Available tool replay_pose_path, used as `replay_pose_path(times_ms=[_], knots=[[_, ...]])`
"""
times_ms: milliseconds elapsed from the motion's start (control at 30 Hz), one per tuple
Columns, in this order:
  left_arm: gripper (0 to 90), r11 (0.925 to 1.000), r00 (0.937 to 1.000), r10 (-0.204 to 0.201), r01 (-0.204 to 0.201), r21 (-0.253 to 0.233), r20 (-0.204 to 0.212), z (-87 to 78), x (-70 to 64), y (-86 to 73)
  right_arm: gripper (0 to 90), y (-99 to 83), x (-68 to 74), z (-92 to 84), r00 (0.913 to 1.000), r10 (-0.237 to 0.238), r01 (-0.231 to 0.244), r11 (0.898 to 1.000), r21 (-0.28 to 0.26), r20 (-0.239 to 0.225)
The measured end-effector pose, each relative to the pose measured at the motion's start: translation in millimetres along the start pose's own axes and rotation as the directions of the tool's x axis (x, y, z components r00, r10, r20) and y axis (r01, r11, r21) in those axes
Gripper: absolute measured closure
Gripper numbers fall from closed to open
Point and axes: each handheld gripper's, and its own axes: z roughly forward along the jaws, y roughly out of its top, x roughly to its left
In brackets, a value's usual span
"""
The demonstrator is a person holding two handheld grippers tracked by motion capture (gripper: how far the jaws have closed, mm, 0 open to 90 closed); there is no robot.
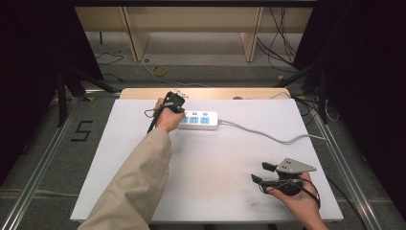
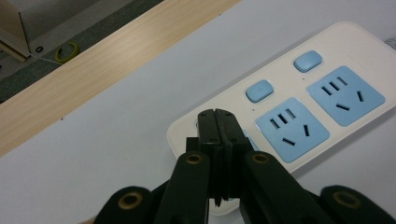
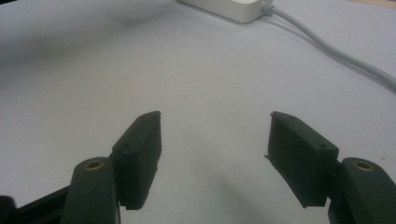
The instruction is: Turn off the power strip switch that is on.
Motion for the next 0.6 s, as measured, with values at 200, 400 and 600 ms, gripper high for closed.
replay_pose_path(times_ms=[200, 400, 600], knots=[[89.8, 1.0, 1.0, -0.003, 0.003, -0.003, 0.002, 2.2, 0.9, 0.4, 35.9, -0.1, -0.4, -0.1, 1.0, 0.0, 0.0, 1.0, 0.002, -0.001], [89.8, 0.9999, 0.9999, -0.012, 0.012, 0.007, -0.005, 5.4, 3.1, -0.4, 35.9, -0.1, -0.1, -0.2, 1.0, 0.001, -0.001, 1.0, 0.0, -0.001], [89.8, 0.9997, 0.9997, -0.023, 0.023, 0.012, 0.0, 8.9, 3.5, -1.0, 35.9, -0.3, -0.6, -0.2, 1.0, 0.001, -0.001, 1.0, 0.001, -0.003]])
